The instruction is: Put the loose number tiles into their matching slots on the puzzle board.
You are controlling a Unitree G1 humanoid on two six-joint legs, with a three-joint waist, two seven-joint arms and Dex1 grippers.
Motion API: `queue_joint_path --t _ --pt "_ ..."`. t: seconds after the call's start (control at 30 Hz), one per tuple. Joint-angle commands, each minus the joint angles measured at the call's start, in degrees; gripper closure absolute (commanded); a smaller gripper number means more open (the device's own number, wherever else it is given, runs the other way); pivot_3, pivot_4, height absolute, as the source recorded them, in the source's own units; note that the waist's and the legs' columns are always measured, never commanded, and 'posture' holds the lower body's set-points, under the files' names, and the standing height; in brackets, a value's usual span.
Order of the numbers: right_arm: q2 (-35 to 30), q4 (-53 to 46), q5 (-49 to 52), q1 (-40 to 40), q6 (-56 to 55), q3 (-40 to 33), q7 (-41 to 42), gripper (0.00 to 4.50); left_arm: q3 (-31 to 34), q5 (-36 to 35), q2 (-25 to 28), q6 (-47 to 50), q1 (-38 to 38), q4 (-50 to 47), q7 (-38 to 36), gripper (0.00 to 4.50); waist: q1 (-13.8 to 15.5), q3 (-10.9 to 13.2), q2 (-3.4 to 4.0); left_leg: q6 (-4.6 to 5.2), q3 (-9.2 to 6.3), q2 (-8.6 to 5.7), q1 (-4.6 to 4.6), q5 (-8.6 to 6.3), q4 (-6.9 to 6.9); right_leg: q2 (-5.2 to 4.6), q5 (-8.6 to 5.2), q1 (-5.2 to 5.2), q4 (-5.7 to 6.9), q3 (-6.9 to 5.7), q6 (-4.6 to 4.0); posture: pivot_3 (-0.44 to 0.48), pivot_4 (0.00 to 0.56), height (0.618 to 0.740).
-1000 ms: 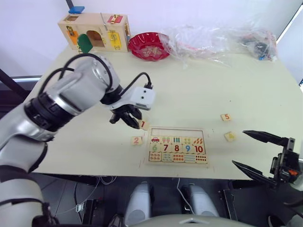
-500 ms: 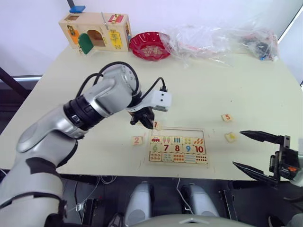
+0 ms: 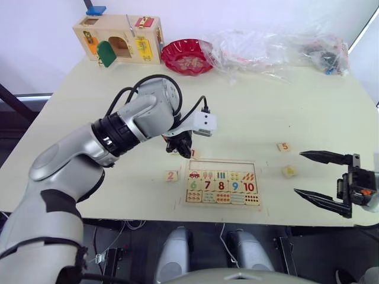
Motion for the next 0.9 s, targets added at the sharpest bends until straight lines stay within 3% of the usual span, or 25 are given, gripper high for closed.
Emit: queue_joint_path --t 0.03,0.9 --pt "-0.7 -1.2 -0.1 -1.5 0.2 1.1 0.0 0.0 0.0 1.9 -0.3 -1.6 0.6 0.4 -0.5 3.24 0.0 0.0 0.01 0.0 -0.02 0.0 -0.01 0.0 0.02 0.0 0.02 0.0 0.01 -0.01 -0.03 0.0 0.15 0.74" --pt "-0.2 -3.8 0.0 1.5 1.1 -0.2 -1.2 0.0 0.7 3.8 -4.1 -0.1 3.2 -0.8 0.0 3.24 0.0 0.0 0.03 0.0 -0.64 -0.04 -0.51 0.0 0.59 0.23 0.04 -0.05 0.09 -0.05 -0.05 0.0 0.15 0.74"
